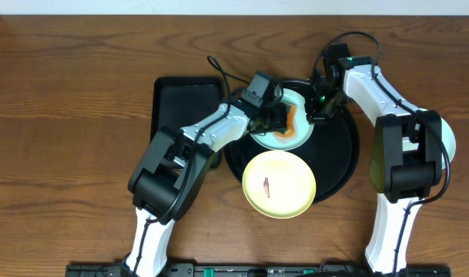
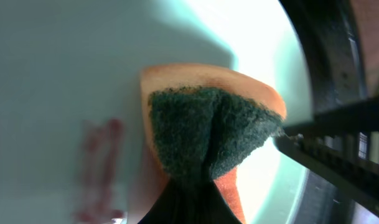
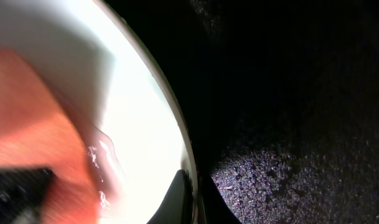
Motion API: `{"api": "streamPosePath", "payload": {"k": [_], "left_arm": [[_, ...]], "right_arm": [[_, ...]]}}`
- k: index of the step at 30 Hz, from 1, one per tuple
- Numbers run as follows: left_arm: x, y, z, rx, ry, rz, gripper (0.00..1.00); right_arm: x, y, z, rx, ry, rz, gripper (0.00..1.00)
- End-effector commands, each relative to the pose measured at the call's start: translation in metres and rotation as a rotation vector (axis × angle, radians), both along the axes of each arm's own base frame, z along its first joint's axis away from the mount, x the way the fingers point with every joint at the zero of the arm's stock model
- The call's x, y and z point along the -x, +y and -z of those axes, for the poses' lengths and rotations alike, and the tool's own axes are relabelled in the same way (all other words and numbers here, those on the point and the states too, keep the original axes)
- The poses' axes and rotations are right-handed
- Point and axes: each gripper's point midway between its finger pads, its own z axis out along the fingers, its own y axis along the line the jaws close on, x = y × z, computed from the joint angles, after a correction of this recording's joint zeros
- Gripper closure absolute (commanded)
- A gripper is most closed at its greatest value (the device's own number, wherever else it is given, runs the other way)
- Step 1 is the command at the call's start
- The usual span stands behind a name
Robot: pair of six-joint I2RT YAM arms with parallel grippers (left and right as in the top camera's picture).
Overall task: Clean dirty plates on tray and stack at the side
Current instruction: 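Scrub the second green plate with the sponge in the left gripper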
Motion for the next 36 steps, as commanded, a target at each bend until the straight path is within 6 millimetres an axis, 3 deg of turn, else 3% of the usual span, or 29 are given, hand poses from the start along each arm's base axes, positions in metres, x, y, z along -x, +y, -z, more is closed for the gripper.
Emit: {"api": "streamPosePath", "payload": {"k": [1,6,9,11,17,21,24,26,30,36], "left_arm": [[-0.032,0.065,0.025,-0.295,-0.110,-0.071,0.92],[-0.039,0.105,0.029,-0.548,-0.195,-0.025,0.93],[-0.035,0.119,0.030,-0.633,-0.193,-0.001,0.93],[-0.033,0.117,0.031,-0.615,-0.175,-0.019,0.93],[-0.022,0.053,0.025,-0.265,-0.064,-0.130,0.92],[-0.003,-0.004,0.013,-0.031,0.047,-0.148,0.92],[0.019,-0.031,0.010,0.011,0.089,-0.117,0.92],[0.029,-0.036,0.012,0.008,0.110,-0.095,0.93],[0.028,-0.014,0.022,-0.069,0.130,-0.127,0.93],[0.001,0.062,0.036,-0.250,0.106,-0.208,0.93]], "right_arm": [[0.010,-0.009,0.010,0.078,0.030,-0.056,0.99],[0.011,-0.010,0.011,0.087,0.036,-0.057,0.99],[0.011,-0.010,0.011,0.087,0.037,-0.057,0.99],[0.011,-0.010,0.011,0.087,0.036,-0.057,0.99],[0.012,-0.011,0.010,0.088,0.041,-0.058,0.99],[0.013,-0.011,0.010,0.088,0.041,-0.057,0.99],[0.013,-0.011,0.010,0.088,0.043,-0.057,0.99],[0.013,-0.011,0.010,0.088,0.045,-0.058,0.99],[0.014,-0.011,0.010,0.088,0.049,-0.058,0.99],[0.014,-0.011,0.010,0.088,0.047,-0.065,0.99]]}}
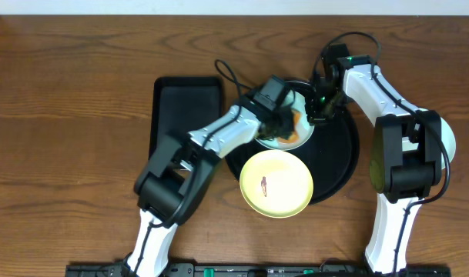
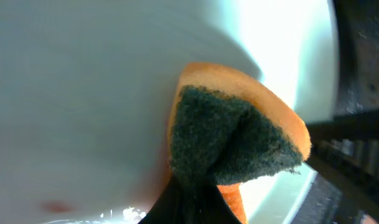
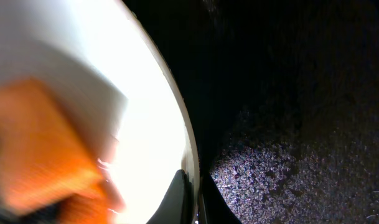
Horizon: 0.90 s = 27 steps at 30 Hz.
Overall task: Clean dirty plates on tray and stack at the side
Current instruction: 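Scrub the second green plate with the sponge in the left gripper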
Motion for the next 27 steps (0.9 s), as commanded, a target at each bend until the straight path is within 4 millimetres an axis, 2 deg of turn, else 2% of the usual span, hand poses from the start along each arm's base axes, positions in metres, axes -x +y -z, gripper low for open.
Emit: {"api": "streamPosePath", "payload": {"k": [1,5,7,9,13,15,19,22,27], "left_arm": [[-0.024,0.084,0.034,-0.225,0.001,-0.096,0.93],[-0.037,0.131,0.038,-0.378,-0.036,-0.111,0.93],[-0.040,0.139,0.038,-0.413,-0.055,-0.097,0.93],[-0.043,0.137,0.036,-0.409,-0.069,-0.086,0.93],[-0.047,0.116,0.031,-0.358,-0.106,-0.072,0.93],[-0.047,0.106,0.029,-0.319,-0.101,-0.119,0.93],[-0.052,0.063,0.020,-0.160,-0.131,-0.124,0.92],[-0.055,0.042,0.016,-0.087,-0.154,-0.126,0.93],[-0.056,0.028,0.020,-0.044,-0.160,-0.128,0.93]], "right_arm": [[0.010,-0.009,0.011,0.069,0.031,-0.055,0.99],[0.009,-0.009,0.011,0.069,0.030,-0.055,0.99],[0.009,-0.009,0.011,0.068,0.028,-0.062,0.99],[0.010,-0.009,0.011,0.068,0.027,-0.070,0.99],[0.009,-0.011,0.011,0.079,0.024,-0.081,0.99],[0.009,-0.011,0.011,0.082,0.024,-0.081,0.99],[0.009,-0.011,0.011,0.081,0.022,-0.093,0.99],[0.009,-0.012,0.011,0.085,0.021,-0.100,0.99],[0.010,-0.012,0.011,0.084,0.022,-0.100,0.99]]}}
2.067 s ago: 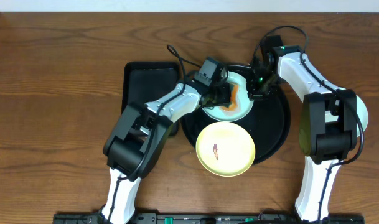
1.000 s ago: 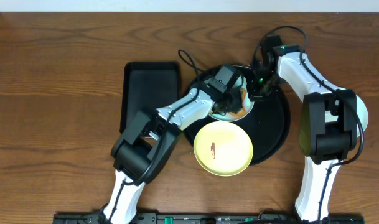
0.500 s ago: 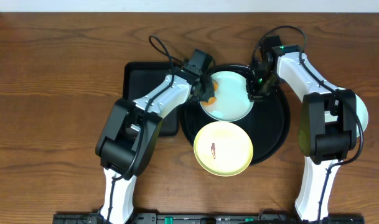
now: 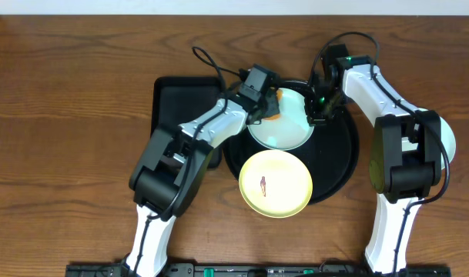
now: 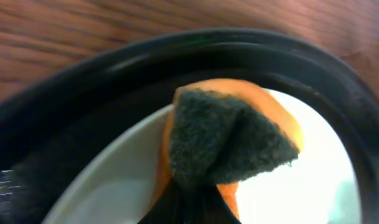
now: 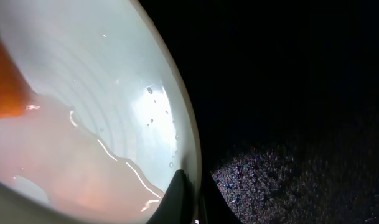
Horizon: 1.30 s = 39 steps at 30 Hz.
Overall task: Clean dirty plates on tray and stack at the side
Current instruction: 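Scrub the second green plate with the sponge in the left gripper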
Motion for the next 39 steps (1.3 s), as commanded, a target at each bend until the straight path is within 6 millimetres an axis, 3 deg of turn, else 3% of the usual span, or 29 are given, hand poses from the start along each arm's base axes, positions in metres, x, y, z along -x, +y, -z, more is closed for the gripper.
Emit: {"api": "streamPosePath", "payload": {"k": [1,6,14,18,22,27,31,34,39], "left_arm": [[0.010,-0.007,0.027,0.021,0.064,-0.004,0.92],[0.005,-0.012,0.029,0.043,0.046,0.002,0.93],[-0.001,-0.038,0.011,0.170,0.003,0.060,0.92],[-0.001,-0.037,0.012,0.147,-0.019,0.089,0.93],[-0.017,-0.008,0.017,0.033,-0.076,0.093,0.92],[-0.037,0.058,0.029,-0.057,-0.042,0.018,0.93],[-0.036,0.093,0.033,-0.082,0.026,-0.039,0.93],[-0.026,0.097,0.026,-0.096,0.062,-0.032,0.93],[0.004,0.085,0.009,-0.133,0.120,0.030,0.93]], "right_arm": [[0.008,-0.013,0.011,0.083,0.023,-0.066,0.99],[0.008,-0.013,0.011,0.083,0.023,-0.066,0.99],[0.009,-0.013,0.011,0.084,0.026,-0.066,0.99],[0.010,-0.013,0.011,0.084,0.029,-0.066,0.99],[0.011,-0.013,0.011,0.085,0.036,-0.066,0.99],[0.012,-0.013,0.011,0.086,0.040,-0.066,0.99],[0.012,-0.013,0.011,0.085,0.040,-0.066,0.99],[0.012,-0.013,0.011,0.085,0.040,-0.065,0.99],[0.012,-0.013,0.011,0.086,0.040,-0.059,0.99]]}}
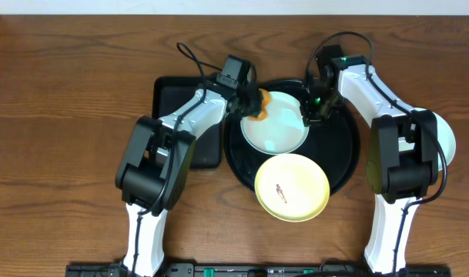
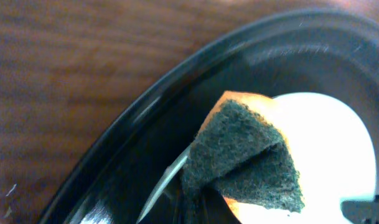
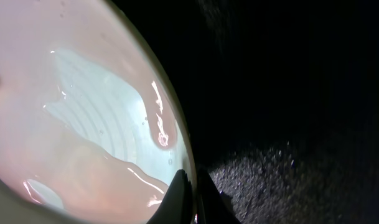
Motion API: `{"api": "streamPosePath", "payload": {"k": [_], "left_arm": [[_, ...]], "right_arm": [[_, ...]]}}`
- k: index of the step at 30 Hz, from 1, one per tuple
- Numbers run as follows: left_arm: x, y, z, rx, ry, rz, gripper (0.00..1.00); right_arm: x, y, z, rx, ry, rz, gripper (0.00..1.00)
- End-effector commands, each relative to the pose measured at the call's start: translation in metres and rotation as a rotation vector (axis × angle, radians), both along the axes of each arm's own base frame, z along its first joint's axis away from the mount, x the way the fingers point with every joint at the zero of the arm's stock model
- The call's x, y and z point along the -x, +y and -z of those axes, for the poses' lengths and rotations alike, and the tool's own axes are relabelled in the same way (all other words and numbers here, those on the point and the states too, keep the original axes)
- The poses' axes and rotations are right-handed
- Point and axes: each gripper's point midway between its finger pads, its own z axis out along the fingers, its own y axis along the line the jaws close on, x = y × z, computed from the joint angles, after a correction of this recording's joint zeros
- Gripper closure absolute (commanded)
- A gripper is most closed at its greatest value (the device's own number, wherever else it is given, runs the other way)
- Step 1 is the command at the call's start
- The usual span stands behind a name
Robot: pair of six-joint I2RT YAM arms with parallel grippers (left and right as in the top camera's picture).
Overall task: Clean dirty plates on tray and stack at the side
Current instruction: 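Scrub the second green plate with the sponge in the left gripper, then place the sponge back on the black tray with the left gripper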
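Note:
A pale mint plate (image 1: 275,121) lies on the round black tray (image 1: 338,158), its surface wet and pinkish in the right wrist view (image 3: 83,124). My right gripper (image 1: 309,111) is shut on the plate's right rim (image 3: 188,180). My left gripper (image 1: 246,98) is shut on an orange and green sponge (image 1: 257,106), held at the plate's upper left edge (image 2: 245,152). A yellow plate (image 1: 292,186) with a red smear sits at the tray's front edge.
A black rectangular tray (image 1: 184,115) lies left of the round tray, under my left arm. A pale plate or bowl (image 1: 443,138) sits at the right, partly hidden behind my right arm. Brown wood table (image 1: 65,115) lies all around.
My left gripper has moved left with the sponge, from over the mint plate's top left to its outer edge. The yellow plate sits further right and lower.
The sponge was pressed on the mint plate over a red smear while my right gripper held the rim. Then it stood further right on the plate, then at the plate's top left. Now the sponge is off at the edge and the plate shows wet pinkish film.

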Motion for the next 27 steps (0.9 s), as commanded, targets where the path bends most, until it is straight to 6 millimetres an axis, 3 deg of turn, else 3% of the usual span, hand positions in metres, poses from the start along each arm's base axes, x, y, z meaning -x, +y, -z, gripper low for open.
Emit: {"api": "streamPosePath", "payload": {"k": [1,6,8,10,14,17,19,21,27], "left_arm": [[0.008,0.038,0.001,-0.162,0.013,-0.056,0.93],[0.020,0.042,-0.022,-0.169,0.027,-0.052,0.93],[0.020,0.045,-0.040,-0.160,0.007,-0.059,0.92],[0.023,0.053,-0.071,-0.148,-0.032,-0.065,0.93],[0.036,0.078,-0.116,-0.155,-0.063,-0.078,0.93],[0.054,0.107,-0.131,-0.204,-0.030,-0.094,0.93],[0.065,0.132,-0.128,-0.275,0.015,-0.128,0.92],[0.079,0.165,-0.112,-0.382,0.089,-0.167,0.92],[0.091,0.191,-0.053,-0.431,0.170,-0.145,0.92]], "right_arm": [[0.010,-0.026,0.013,0.114,0.040,-0.016,0.99],[0.010,-0.026,0.013,0.116,0.044,0.019,0.99],[0.009,-0.025,0.013,0.115,0.042,0.022,0.99],[0.008,-0.025,0.013,0.114,0.037,0.024,0.99],[0.002,-0.024,0.014,0.111,0.013,0.030,0.99],[-0.003,-0.023,0.014,0.108,-0.003,0.045,0.99],[-0.005,-0.022,0.014,0.102,-0.011,0.049,0.99],[-0.007,-0.020,0.014,0.088,-0.018,0.053,0.99],[-0.009,-0.005,0.011,0.014,-0.023,0.049,0.99]]}}
